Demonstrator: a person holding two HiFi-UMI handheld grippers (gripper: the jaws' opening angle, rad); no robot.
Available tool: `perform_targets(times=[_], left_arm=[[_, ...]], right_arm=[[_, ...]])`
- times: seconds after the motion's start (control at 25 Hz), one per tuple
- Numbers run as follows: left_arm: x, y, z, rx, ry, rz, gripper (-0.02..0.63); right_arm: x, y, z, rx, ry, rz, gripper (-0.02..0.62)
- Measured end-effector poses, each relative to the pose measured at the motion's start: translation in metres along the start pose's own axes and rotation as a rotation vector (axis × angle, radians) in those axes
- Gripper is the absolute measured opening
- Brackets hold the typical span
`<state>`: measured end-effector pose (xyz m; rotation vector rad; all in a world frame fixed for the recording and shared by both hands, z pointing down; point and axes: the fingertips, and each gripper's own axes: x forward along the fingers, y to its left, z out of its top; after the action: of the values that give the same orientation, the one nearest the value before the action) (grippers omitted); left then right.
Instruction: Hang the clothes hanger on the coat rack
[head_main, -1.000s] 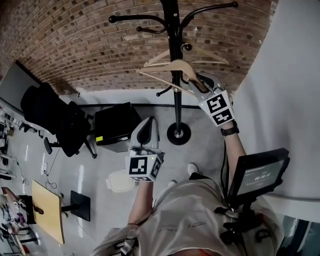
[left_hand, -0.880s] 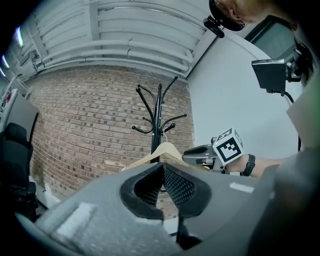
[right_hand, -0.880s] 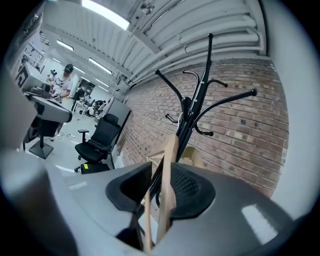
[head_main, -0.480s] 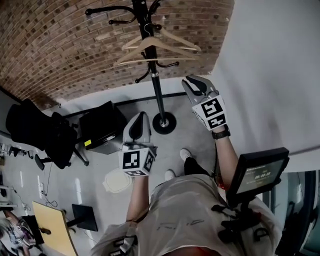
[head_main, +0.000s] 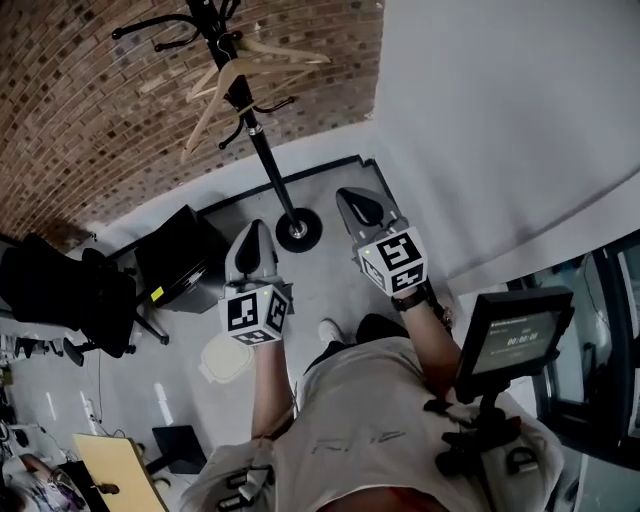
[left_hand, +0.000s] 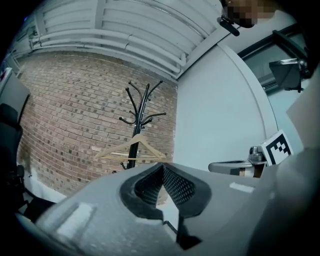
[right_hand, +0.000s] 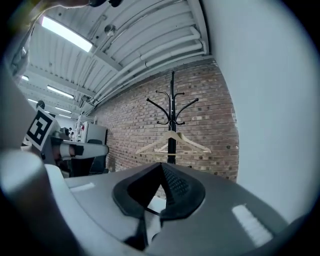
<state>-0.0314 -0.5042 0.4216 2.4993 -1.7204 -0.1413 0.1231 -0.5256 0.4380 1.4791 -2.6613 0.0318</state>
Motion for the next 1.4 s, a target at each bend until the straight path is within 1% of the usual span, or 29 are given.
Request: perform_targets(times=[0.2,0.28,0.36,0.4,0.44,0.52,0.6,0.68,0.76,0.88,1.0,1.2,1.4], left_arm=[[-0.019,-0.062,-0.006,0.016,0.006,0.006,0.002],[-0.042,-0.093,-0.017,0.01,0.037,0.02,0.002],[-0.079,-0.13,-0.036,0.009,0.083,0.029,0.002],[-0.095,-0.149,-0.047,0.008,0.097,0.032,0.002],[-0.106,-0.166,-0.06,0.006,0.108,0.033,0.002],[-0.123,-0.194,-0.08,0.003,0.132,0.028,0.002],[-0.144,-0.211,-0.084,0.008,0.15,0.025,0.002],[-0.162,-0.22,-0.072,0.029,0.14,0.022,0.002],[-0.174,-0.227,-0.057,0.05,0.111,0.017,0.002],[-0.187,-0.234,-0.043,0.073,0.1,0.0,0.002],[-0.2,-0.236,-0.026,0.095,0.092,-0.037,0.002],[-0.22,-0.23,-0.006,0.103,0.054,-0.048,0.002],[-0.229,-0.216,0.002,0.107,0.03,-0.056,0.002]], right_arm=[[-0.063,0.005,0.005,0.033,-0.039,0.032,0.003],[-0.103,0.012,-0.002,0.09,-0.039,0.032,0.003],[-0.154,0.024,-0.018,0.171,-0.027,0.026,0.003],[-0.175,0.028,-0.028,0.19,-0.017,0.035,0.003],[-0.19,0.031,-0.041,0.193,0.003,0.054,0.003],[-0.21,0.039,-0.071,0.187,0.083,0.098,0.003],[-0.229,0.052,-0.088,0.192,0.154,0.118,0.003],[-0.249,0.064,-0.083,0.189,0.152,0.126,0.003],[-0.265,0.07,-0.068,0.162,0.109,0.125,0.003],[-0.278,0.072,-0.045,0.129,0.047,0.09,0.003],[-0.281,0.078,-0.025,0.136,0.007,0.048,0.003],[-0.285,0.107,0.0,0.095,-0.04,0.05,0.003],[-0.281,0.129,0.007,0.067,-0.048,0.04,0.003]])
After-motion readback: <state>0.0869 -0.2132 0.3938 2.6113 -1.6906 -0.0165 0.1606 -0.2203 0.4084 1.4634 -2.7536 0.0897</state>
